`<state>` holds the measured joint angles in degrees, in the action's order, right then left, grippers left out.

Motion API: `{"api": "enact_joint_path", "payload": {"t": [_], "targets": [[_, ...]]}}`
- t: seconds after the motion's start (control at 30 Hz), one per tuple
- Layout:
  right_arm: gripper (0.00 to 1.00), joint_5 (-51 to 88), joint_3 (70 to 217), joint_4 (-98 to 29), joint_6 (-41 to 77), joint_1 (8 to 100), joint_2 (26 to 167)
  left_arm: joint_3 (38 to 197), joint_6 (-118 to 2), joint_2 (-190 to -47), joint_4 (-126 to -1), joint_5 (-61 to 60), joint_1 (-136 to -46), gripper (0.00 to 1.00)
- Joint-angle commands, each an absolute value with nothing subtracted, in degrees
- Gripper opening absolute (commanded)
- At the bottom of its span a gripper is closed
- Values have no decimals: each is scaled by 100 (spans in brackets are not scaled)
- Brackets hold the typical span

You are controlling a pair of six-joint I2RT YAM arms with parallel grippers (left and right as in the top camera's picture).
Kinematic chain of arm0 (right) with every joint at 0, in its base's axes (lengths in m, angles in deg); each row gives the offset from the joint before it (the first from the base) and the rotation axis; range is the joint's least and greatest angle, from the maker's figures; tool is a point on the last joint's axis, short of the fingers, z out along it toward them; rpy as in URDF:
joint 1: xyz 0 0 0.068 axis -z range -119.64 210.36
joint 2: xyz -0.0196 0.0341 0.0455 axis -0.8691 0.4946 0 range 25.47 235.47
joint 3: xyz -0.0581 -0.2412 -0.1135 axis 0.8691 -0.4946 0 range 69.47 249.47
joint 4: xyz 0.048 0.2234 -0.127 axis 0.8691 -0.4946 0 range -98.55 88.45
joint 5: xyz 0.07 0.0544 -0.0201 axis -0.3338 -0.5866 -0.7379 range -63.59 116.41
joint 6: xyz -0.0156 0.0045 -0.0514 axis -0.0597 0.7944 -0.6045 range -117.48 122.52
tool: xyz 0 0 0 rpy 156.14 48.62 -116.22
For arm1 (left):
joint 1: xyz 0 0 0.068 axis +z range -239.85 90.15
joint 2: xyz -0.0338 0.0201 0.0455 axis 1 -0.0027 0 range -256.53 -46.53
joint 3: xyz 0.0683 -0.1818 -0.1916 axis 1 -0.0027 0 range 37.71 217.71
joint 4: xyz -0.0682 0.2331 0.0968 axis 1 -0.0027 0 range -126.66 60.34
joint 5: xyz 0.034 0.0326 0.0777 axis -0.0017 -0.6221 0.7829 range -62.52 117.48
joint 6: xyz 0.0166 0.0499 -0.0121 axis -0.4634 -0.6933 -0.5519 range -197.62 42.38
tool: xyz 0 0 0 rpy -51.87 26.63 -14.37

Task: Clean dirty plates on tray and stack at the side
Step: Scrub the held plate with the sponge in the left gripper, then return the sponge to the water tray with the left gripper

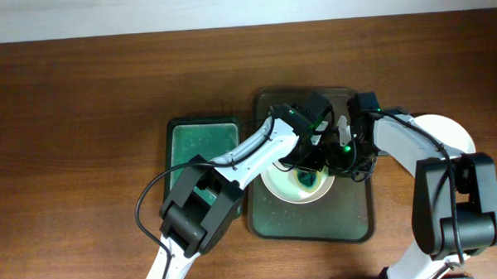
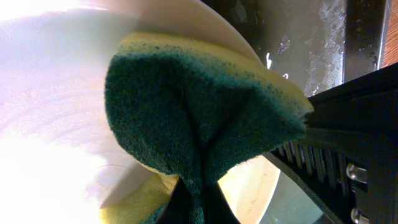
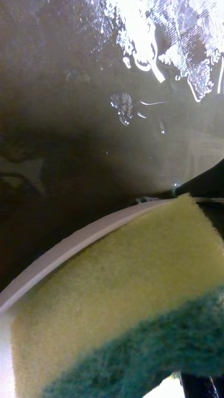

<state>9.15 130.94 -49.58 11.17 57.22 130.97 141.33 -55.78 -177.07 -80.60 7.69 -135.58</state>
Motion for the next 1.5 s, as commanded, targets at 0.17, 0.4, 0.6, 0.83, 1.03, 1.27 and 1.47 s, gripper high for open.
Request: {"api": "enact_joint_path", "payload": {"t": [0.17,0.4,0.6,0.83,1.03,1.27,1.47], "targets": [[4,1162,13077,-4947,1049,5667,13230,14334,-5493,-17711,-9317,2874,-13335,0],[4,1162,13077,-4953,1049,5667,13230,14353,-5458,-16074,-9500,2437,-12725,0],[4,1162,13077,-4927,1043,5667,13230,14305,-5674,-15086,-10221,2754,-11532,0],[4,1162,13077,-4883,933,5667,13230,11440,-5667,-15132,-8152,2725,-11049,0],[9,1149,13079,-4652,874,5667,13228,11429,-5672,-15040,-8132,2680,-11051,51],[4,2290,13094,-5023,1204,5420,11641,12104,-5672,-13969,-8772,2688,-11040,80],[4,4502,13094,-5369,1508,4367,9700,12104,-5573,-13265,-8731,2835,-11040,99]]}}
